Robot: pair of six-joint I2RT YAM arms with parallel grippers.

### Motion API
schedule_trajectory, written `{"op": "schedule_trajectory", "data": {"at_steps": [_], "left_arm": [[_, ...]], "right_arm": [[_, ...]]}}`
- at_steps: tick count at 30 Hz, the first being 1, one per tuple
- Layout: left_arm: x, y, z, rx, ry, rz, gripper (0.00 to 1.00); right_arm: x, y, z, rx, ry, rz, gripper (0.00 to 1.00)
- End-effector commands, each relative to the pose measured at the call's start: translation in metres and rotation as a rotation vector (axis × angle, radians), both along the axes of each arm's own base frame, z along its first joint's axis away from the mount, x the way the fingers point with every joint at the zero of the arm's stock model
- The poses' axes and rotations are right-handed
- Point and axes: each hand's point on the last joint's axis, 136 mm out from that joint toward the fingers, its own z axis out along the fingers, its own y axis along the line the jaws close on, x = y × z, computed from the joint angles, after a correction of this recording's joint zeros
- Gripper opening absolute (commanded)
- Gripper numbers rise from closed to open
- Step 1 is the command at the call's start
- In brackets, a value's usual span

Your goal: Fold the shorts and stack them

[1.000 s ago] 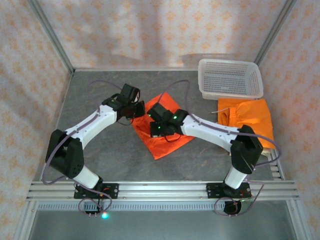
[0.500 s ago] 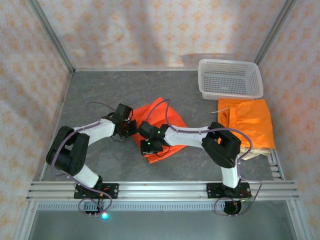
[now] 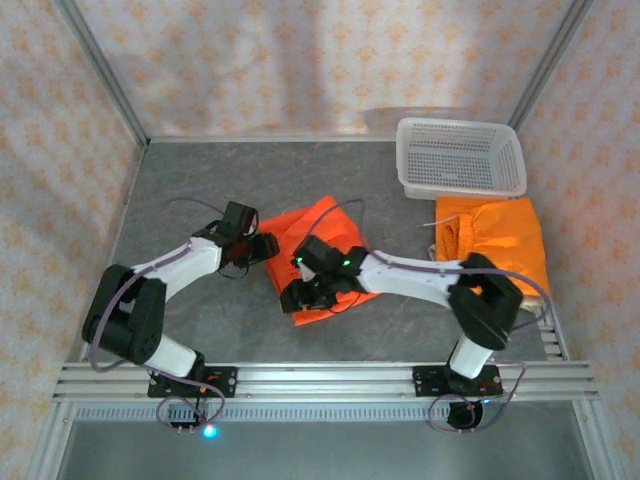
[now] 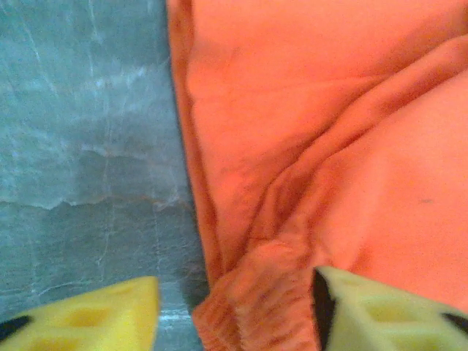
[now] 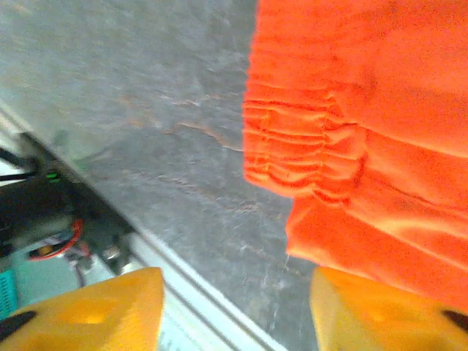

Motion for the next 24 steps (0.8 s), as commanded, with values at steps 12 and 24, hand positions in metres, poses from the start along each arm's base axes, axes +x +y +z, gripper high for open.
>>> {"op": "schedule_trajectory", "data": {"at_steps": [12, 24], "left_arm": [[0.007, -0.067, 0.078, -0.346, -0.146, -0.082, 0.92], [0.023, -0.062, -0.015, -0.253, -0.029, -0.015, 0.93]], "right_arm": [[0.104, -0.08, 0.039, 0.145, -0.041, -0.309, 0.98], [0.085, -0.119, -0.052, 0.067, 0.141, -0.47, 0.98]]}}
